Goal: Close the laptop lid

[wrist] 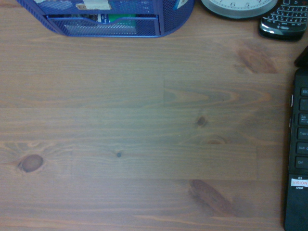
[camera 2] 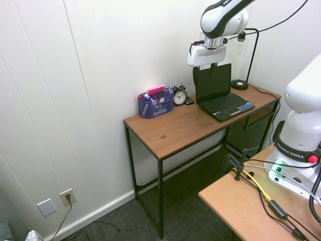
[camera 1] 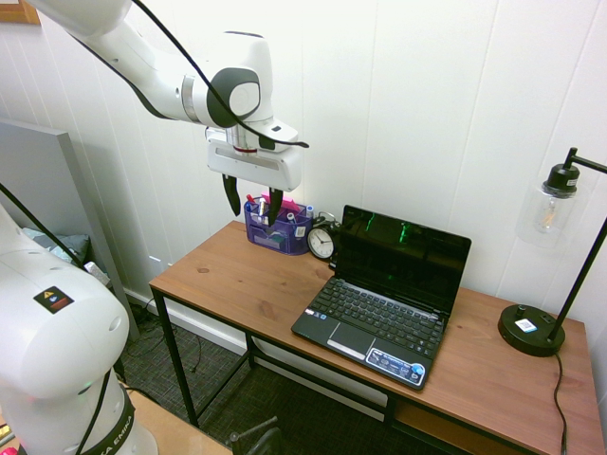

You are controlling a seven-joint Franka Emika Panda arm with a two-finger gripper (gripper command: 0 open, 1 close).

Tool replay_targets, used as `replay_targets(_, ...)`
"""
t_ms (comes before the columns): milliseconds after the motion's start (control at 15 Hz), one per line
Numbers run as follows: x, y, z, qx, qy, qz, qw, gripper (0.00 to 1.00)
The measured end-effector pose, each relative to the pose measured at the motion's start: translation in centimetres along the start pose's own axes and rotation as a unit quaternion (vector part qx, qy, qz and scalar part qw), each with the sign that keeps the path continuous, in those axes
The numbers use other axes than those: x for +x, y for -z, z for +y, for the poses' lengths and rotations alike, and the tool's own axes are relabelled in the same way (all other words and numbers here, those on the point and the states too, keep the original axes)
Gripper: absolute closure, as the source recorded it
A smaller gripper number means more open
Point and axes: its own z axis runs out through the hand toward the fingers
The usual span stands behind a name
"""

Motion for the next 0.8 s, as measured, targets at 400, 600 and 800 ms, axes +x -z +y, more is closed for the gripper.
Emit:
replay_targets(400,3.0,1.9,-1.8,-0.005,-0.032,0.040,0.999,0.00)
replay_targets(600,8.4,2.7,-2.9,-0.009,-0.051,0.063,0.997,0.00)
replay_targets(800,14.6,3.2,-2.8,-0.006,-0.080,0.082,0.993,0.00)
